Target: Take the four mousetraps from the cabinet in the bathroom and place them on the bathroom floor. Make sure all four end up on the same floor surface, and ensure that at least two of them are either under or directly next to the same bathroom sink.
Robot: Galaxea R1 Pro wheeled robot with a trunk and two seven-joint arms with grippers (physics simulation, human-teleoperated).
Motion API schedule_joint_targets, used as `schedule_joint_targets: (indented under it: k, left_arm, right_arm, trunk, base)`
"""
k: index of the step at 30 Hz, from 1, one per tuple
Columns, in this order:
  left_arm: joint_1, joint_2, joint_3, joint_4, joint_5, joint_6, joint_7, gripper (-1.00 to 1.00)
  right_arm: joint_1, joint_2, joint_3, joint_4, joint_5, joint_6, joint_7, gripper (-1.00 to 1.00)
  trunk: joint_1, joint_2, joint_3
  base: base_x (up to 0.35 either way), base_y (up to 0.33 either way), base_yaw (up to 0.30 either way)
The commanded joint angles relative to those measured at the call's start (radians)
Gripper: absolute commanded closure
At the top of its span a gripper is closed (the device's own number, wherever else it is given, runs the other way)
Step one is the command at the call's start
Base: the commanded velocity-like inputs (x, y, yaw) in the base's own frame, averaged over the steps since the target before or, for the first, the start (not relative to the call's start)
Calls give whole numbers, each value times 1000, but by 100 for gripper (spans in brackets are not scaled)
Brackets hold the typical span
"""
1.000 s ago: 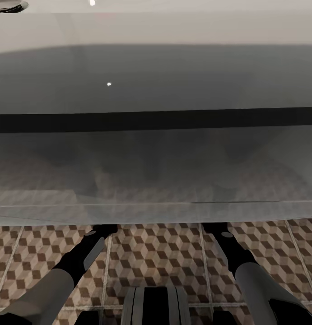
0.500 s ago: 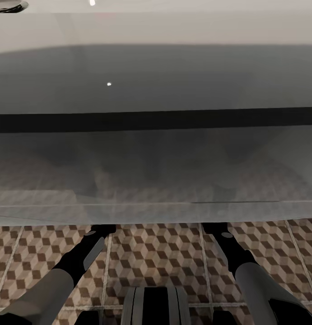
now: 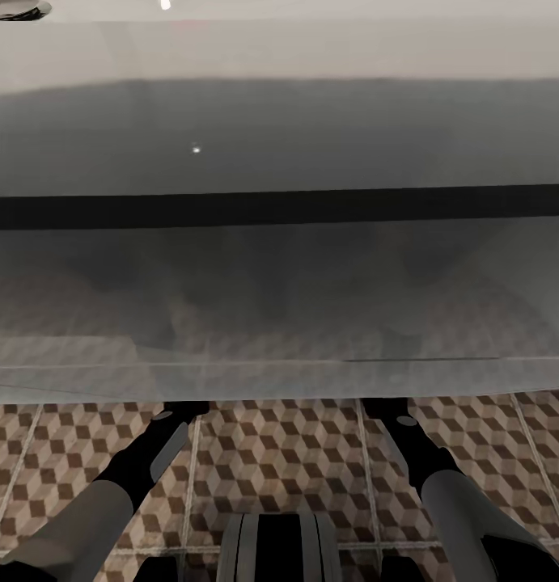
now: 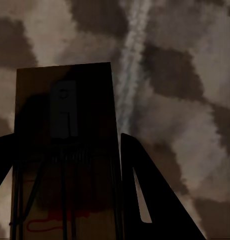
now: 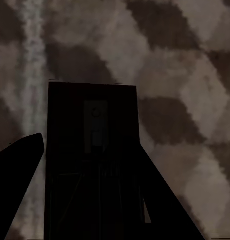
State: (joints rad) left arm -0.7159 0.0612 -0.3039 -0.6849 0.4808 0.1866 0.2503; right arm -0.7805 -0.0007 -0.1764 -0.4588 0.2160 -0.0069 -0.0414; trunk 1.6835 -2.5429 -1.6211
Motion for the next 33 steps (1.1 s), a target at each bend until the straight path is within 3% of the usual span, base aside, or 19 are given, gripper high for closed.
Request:
schedule_joint_targets:
  k: [1,33]
  left_arm:
    - [0,1,-7,-2,6,4,9,100]
    - [0,-3,-13,3,3,-7,7,100]
  right_arm:
    - [0,1,-5,0,9,-1,2,100]
    - [0,1,-5,-3,14,-2,3,100]
  trunk:
    - [0,0,-1]
    - [0,0,-1]
  base:
    - [-105,0,0]
    - [-16,0,0]
